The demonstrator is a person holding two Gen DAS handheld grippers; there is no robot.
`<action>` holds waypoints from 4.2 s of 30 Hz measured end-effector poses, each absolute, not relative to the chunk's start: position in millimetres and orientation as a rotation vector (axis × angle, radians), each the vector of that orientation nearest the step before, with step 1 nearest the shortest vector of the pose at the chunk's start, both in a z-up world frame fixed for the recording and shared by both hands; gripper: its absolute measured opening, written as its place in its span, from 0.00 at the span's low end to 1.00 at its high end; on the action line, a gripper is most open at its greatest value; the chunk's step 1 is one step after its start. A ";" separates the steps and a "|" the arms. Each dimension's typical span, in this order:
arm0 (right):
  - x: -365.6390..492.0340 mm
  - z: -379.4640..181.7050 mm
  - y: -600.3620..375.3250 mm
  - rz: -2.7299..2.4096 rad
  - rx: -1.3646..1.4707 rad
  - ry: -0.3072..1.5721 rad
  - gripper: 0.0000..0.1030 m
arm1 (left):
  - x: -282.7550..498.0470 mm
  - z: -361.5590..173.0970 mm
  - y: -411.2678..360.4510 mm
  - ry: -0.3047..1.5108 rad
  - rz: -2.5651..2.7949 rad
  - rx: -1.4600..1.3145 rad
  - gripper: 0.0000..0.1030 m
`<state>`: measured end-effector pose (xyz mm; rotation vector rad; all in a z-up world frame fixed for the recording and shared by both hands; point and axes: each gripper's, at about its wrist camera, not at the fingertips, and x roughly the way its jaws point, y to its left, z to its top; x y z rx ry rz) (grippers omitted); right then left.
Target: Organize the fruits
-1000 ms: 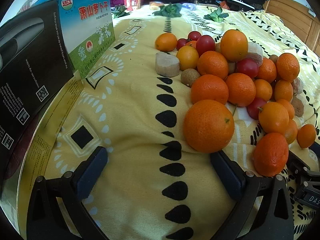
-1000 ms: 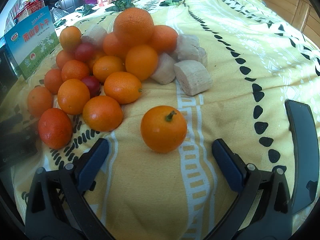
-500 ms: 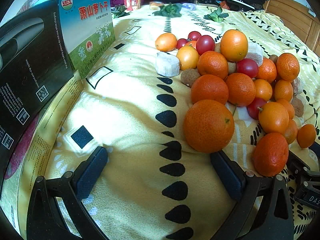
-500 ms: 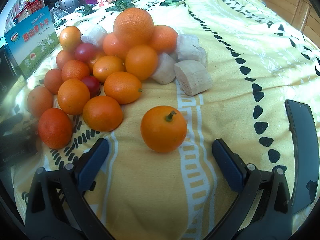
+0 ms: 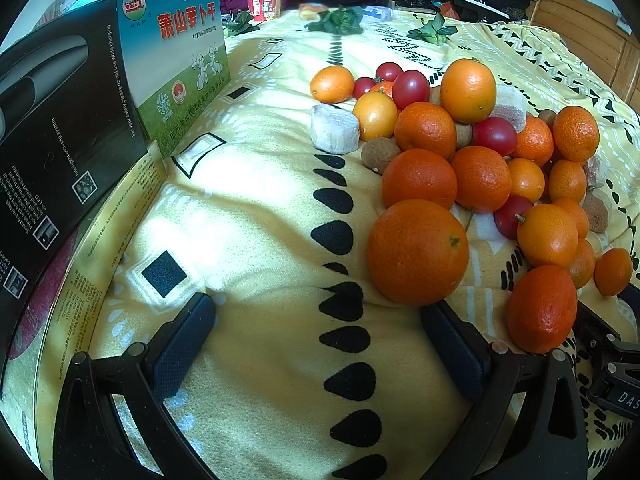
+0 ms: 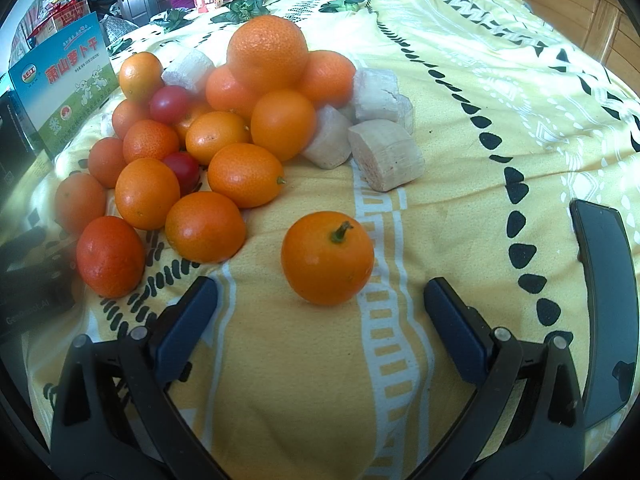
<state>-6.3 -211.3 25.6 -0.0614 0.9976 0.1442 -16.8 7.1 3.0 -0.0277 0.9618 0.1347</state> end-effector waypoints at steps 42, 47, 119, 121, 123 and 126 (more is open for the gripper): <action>-5.0 25.3 -209.6 0.144 -0.064 1.000 1.00 | -14.9 4.4 6.2 0.963 0.136 -0.022 1.00; -5.2 24.0 -213.3 0.156 -0.046 0.996 1.00 | -13.4 3.0 9.9 0.962 0.127 -0.038 1.00; -37.7 246.9 -1.5 0.850 -0.127 0.657 0.39 | -158.4 243.8 282.7 0.482 0.264 -0.350 0.45; -45.6 262.6 37.7 0.932 -0.132 0.641 0.39 | -181.0 249.4 323.7 0.464 0.360 -0.368 0.45; -58.2 273.7 81.4 1.026 -0.139 0.640 0.39 | -201.6 247.8 364.0 0.464 0.447 -0.389 0.45; -78.1 271.2 140.3 1.134 -0.167 0.661 0.39 | -222.7 227.7 412.8 0.499 0.541 -0.448 0.44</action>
